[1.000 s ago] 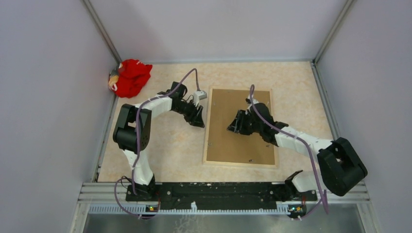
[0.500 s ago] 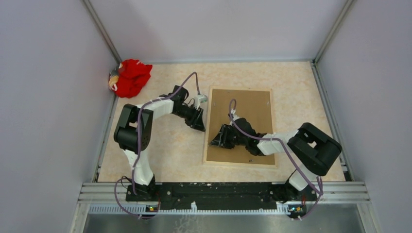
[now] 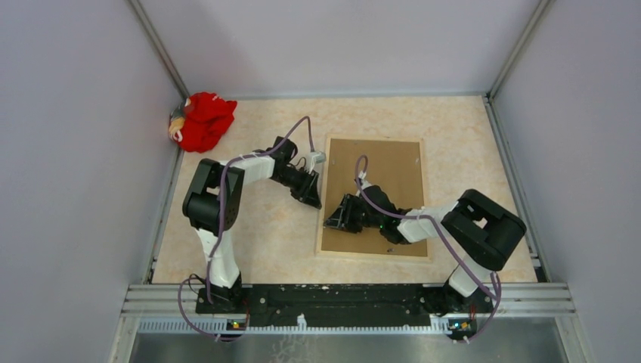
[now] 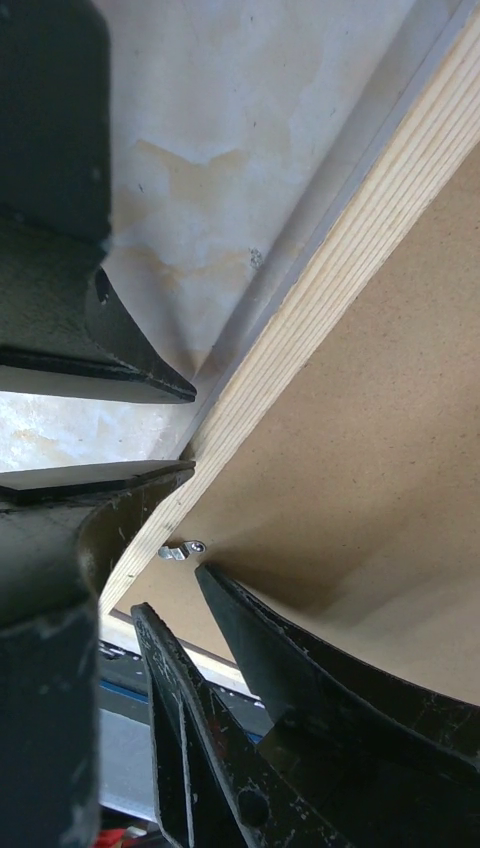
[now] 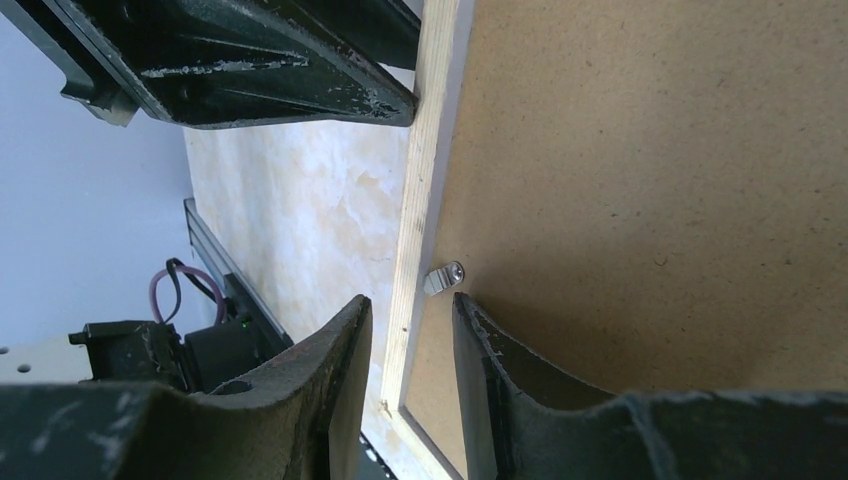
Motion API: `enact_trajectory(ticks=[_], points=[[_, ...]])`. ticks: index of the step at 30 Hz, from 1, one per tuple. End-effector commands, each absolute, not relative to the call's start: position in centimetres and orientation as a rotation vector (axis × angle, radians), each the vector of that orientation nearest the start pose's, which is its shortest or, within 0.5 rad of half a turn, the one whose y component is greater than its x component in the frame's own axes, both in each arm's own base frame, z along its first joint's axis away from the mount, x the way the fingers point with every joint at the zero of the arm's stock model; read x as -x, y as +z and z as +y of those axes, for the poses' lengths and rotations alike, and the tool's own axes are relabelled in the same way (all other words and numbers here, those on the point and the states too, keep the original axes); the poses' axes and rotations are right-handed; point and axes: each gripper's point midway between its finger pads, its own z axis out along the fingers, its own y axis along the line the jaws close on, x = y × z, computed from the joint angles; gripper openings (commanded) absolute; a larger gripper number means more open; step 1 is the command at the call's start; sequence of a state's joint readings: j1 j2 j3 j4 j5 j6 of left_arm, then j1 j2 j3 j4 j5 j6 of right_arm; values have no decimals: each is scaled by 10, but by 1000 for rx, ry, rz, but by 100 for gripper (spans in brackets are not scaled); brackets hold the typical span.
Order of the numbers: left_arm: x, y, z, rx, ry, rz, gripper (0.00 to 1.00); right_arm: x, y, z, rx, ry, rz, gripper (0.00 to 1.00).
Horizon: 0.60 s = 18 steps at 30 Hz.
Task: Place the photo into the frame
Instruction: Install the photo frame at the center of the board.
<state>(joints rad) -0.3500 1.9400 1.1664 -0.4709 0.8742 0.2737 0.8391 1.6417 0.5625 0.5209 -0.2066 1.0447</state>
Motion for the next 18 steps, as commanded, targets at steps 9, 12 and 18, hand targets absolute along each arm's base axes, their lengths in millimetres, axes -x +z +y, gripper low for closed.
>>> enact_trajectory(ticks=[9, 12, 18], points=[[-293, 35, -247, -998, -1246, 2385, 30, -213, 29, 348, -95, 1149, 2447, 36], [-293, 34, -247, -999, -1245, 2387, 29, -211, 25, 348, -96, 1142, 2458, 36], [-292, 32, -247, -1000, -1244, 2391, 27, -206, 20, 351, -106, 1138, 2473, 37]])
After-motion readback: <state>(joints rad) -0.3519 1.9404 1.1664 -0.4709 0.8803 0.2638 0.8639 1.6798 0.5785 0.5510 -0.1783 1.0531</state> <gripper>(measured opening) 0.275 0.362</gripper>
